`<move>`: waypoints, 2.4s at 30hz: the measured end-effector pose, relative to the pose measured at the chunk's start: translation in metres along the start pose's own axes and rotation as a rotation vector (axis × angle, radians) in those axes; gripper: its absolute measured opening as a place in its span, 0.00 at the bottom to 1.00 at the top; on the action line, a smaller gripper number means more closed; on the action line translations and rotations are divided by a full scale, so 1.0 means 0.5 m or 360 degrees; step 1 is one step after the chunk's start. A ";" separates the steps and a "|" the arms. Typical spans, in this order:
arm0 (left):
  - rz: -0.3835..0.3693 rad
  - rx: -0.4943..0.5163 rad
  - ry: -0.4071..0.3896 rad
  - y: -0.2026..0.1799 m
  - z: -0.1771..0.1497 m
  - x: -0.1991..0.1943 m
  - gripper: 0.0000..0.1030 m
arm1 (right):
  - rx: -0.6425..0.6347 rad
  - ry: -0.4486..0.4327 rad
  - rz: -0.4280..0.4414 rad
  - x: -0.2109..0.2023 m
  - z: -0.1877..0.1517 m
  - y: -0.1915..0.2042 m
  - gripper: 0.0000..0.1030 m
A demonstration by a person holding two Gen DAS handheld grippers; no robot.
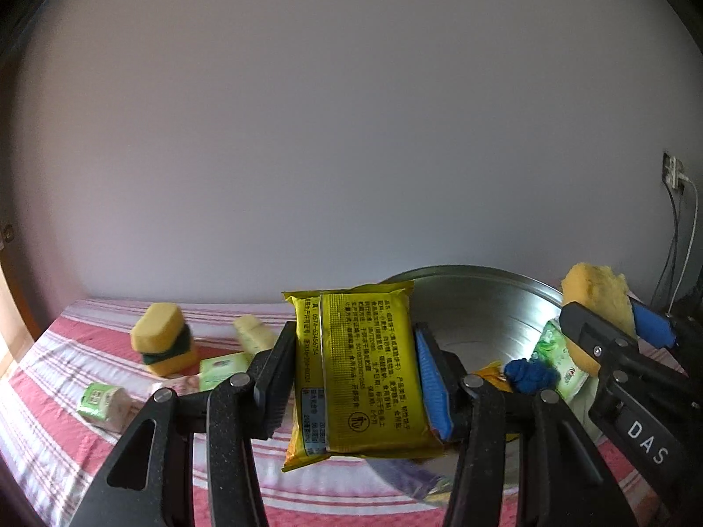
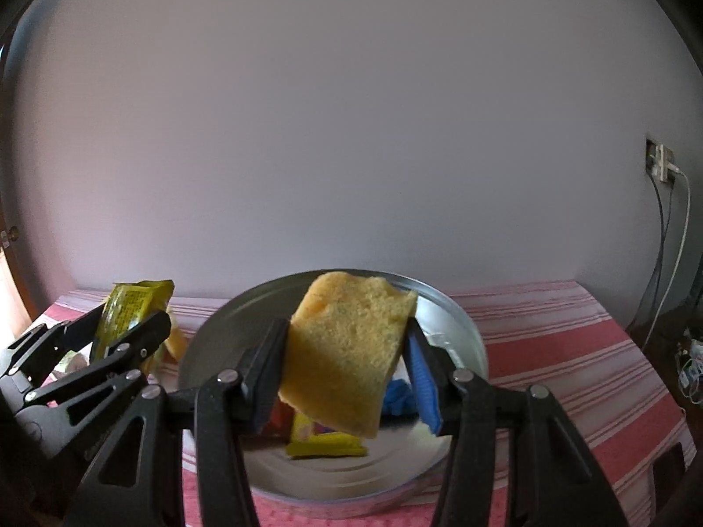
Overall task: Organize objects
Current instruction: 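Lift the yellow sponge with right tool while left tool carries packet toward tin, then open both tools over the tin to drop the packet and sponge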
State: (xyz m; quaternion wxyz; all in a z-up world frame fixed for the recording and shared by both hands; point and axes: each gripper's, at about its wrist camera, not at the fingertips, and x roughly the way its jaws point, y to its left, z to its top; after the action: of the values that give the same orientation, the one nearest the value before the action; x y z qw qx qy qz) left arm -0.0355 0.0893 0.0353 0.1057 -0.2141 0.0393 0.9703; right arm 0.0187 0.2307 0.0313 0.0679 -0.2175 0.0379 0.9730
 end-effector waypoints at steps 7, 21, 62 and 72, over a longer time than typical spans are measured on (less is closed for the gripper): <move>-0.0036 0.0037 0.0025 -0.034 0.000 0.034 0.52 | 0.0031 0.0046 -0.0063 0.037 0.008 -0.037 0.50; -0.0019 0.0086 0.0106 -0.082 -0.007 0.088 0.52 | 0.0006 0.0099 -0.0135 0.059 0.014 -0.036 0.50; 0.0154 0.0069 0.0129 -0.051 -0.005 0.073 0.80 | 0.0089 0.0097 -0.0099 0.098 -0.009 -0.054 0.82; 0.0202 0.0002 0.0123 0.015 -0.017 0.052 0.81 | 0.0081 0.0037 -0.0138 0.094 -0.013 -0.036 0.82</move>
State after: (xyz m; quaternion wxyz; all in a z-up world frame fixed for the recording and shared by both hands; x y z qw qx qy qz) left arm -0.0568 0.0860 0.0166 0.0425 -0.2483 0.0575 0.9660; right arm -0.0181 0.2533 0.0046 0.1152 -0.2285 0.0540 0.9652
